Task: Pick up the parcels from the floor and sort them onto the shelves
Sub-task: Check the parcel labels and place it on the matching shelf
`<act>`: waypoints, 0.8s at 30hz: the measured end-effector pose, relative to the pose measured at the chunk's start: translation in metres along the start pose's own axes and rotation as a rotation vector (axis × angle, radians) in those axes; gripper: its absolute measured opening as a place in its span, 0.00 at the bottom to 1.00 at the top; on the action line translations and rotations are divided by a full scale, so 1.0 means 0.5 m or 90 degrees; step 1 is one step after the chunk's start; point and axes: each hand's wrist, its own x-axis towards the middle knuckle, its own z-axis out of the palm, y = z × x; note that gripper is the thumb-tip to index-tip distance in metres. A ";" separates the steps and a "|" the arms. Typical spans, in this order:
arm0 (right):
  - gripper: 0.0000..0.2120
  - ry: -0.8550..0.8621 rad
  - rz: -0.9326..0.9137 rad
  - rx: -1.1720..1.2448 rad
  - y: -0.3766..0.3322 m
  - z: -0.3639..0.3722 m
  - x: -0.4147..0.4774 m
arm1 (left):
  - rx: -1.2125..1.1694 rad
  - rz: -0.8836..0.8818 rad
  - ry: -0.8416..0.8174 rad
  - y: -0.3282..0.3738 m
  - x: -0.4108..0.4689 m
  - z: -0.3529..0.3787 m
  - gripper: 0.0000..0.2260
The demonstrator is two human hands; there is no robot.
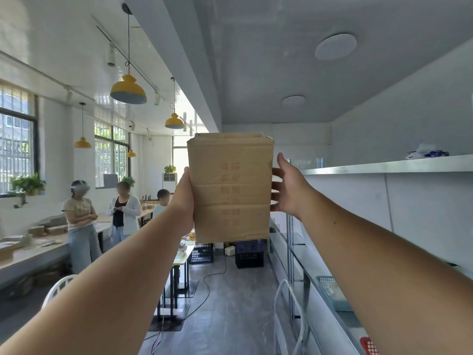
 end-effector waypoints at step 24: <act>0.17 0.131 -0.034 0.033 -0.005 0.020 -0.059 | 0.014 -0.008 0.076 -0.024 -0.005 0.019 0.15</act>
